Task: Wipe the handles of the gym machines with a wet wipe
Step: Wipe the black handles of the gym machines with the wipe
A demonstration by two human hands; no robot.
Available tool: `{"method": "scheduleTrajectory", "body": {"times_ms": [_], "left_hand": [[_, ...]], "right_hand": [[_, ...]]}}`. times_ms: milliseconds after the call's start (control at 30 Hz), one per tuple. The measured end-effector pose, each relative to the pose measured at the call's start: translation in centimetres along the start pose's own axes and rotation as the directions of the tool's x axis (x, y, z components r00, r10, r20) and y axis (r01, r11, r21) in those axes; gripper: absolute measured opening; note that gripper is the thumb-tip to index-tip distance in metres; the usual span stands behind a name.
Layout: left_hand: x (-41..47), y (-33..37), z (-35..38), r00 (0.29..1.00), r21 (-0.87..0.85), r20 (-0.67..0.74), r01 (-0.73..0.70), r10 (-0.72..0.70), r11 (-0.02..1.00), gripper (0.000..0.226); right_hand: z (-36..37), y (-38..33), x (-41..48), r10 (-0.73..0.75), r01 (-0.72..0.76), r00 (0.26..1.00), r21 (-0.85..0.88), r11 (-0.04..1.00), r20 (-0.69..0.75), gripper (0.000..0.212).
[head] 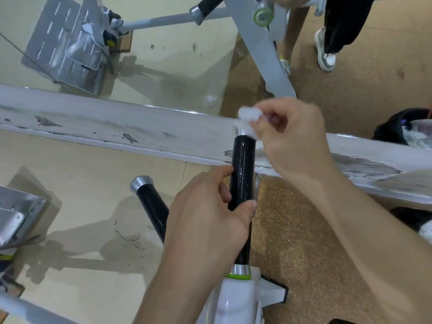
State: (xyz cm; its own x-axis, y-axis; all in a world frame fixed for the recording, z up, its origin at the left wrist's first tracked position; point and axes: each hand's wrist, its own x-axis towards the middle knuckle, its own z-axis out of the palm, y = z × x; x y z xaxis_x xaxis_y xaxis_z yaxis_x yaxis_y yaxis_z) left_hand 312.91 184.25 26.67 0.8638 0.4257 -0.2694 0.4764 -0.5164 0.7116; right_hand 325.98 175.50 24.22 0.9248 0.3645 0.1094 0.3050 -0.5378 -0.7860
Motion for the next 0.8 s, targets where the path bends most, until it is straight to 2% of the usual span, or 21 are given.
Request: {"method": "scheduleTrajectory", "body": {"times_ms": [67, 167, 300, 333, 433, 467, 567, 667, 733, 800], "left_hand": [[0.1, -0.1, 0.0, 1.0, 0.01, 0.001, -0.001, 0.001, 1.0, 0.028], [0.2, -0.2, 0.1, 1.0, 0.005, 0.004, -0.01, 0.01, 1.0, 0.03], [0.4, -0.3, 0.0, 0.999, -0.027, -0.022, -0.039, 0.039, 0.999, 0.038], [0.6, -0.3, 0.0, 0.998, -0.058, -0.045, -0.054, 0.051, 0.997, 0.04], [1.2, -0.2, 0.2, 0.979, -0.113, -0.16, -0.147, 0.128, 0.983, 0.046], [1.5, -0.2, 0.3, 0.967, -0.106, -0.191, -0.192, 0.169, 0.976, 0.046], [2.7, -0.2, 0.6, 0.951, -0.07, -0.182, -0.265, 0.249, 0.962, 0.045], [4.3, -0.1, 0.4, 0.96, -0.104, -0.149, -0.253, 0.236, 0.962, 0.037], [4.9, 0.2, 0.1, 0.972, -0.179, -0.14, -0.212, 0.188, 0.961, 0.028], [4.9, 0.2, -0.2, 0.983, -0.233, -0.128, -0.161, 0.134, 0.959, 0.019]], "right_hand": [[0.4, -0.4, -2.6, -0.041, 0.046, 0.989, -0.033, 0.998, 0.145, 0.013], [1.5, -0.2, -1.9, -0.061, 0.063, 0.998, -0.058, 0.996, 0.031, 0.014], [1.5, -0.4, 1.2, -0.012, 0.006, 0.993, -0.05, 0.999, -0.117, 0.012], [1.2, -0.5, 0.6, -0.013, 0.01, 0.994, -0.022, 1.0, -0.109, 0.011], [1.3, -0.3, -2.6, -0.057, 0.057, 0.995, -0.001, 0.998, 0.085, 0.013], [1.6, 0.0, -2.7, -0.042, 0.042, 0.994, 0.004, 0.999, 0.104, 0.013], [1.9, -0.2, -0.6, 0.004, -0.004, 1.0, -0.011, 1.0, 0.003, 0.014], [1.2, -0.9, 0.3, 0.003, -0.001, 1.0, -0.071, 0.997, 0.026, 0.019], [0.4, -1.2, -0.7, 0.087, -0.095, 0.988, 0.062, 0.994, 0.131, 0.026], [-0.6, -1.2, -2.0, 0.222, -0.301, 0.936, 0.298, 0.906, 0.272, 0.025]]}}
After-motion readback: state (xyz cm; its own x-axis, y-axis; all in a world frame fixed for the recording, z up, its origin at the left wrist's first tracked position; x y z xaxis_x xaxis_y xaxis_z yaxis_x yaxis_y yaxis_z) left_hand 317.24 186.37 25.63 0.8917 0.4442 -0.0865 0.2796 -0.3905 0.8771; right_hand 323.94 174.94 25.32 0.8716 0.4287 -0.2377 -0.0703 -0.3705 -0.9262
